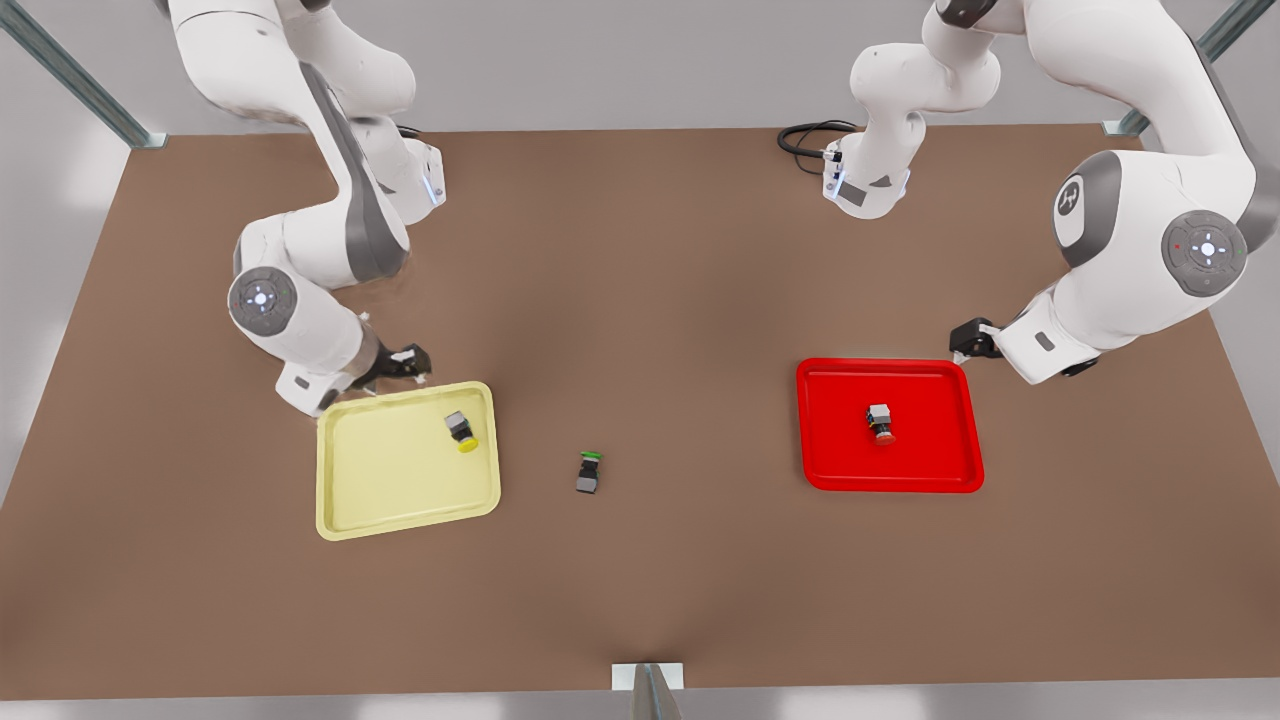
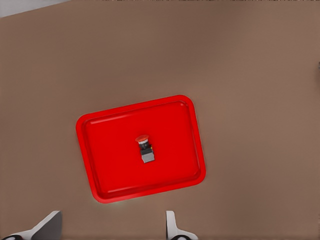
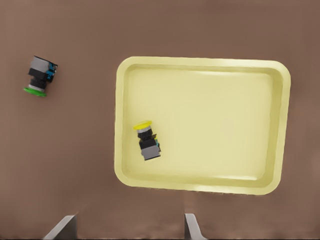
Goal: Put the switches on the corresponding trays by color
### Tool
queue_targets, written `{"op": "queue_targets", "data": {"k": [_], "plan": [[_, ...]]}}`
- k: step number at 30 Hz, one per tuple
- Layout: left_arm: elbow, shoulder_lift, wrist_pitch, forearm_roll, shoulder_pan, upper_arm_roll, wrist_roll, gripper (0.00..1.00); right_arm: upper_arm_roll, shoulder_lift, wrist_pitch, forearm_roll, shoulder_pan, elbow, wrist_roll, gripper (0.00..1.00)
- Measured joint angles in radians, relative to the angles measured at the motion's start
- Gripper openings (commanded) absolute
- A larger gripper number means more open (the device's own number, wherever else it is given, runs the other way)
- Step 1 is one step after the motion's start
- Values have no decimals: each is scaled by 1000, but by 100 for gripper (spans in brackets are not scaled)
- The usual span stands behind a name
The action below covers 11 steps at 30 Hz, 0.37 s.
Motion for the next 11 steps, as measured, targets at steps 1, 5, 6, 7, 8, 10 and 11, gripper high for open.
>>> {"op": "queue_targets", "data": {"k": [1, 5, 6, 7, 8, 10, 11], "plan": [[0, 0, 0, 0, 0, 0, 0, 100, 5, 11, -248, -2, 29, 232, 15, 100], [0, -2, -2, -1, 0, 0, -1, 100, -298, -290, -245, -113, 262, 143, -97, 100], [0, -2, -2, -1, 1, 0, -1, 100, -289, -330, -213, -112, 194, 85, -81, 100], [0, -2, -2, -1, 0, 0, -2, 100, -255, -331, -217, -97, 148, 81, -80, 100], [0, -2, -2, -1, 0, 0, -6, 100, -254, -333, -223, -92, 146, 79, -80, 100], [0, -2, -1, 0, 0, 0, -10, 100, -256, -340, -228, -90, 145, 72, -79, 100], [0, -2, -2, 0, 1, 0, -11, 100, -255, -343, -226, -79, 146, 74, -79, 100]]}}
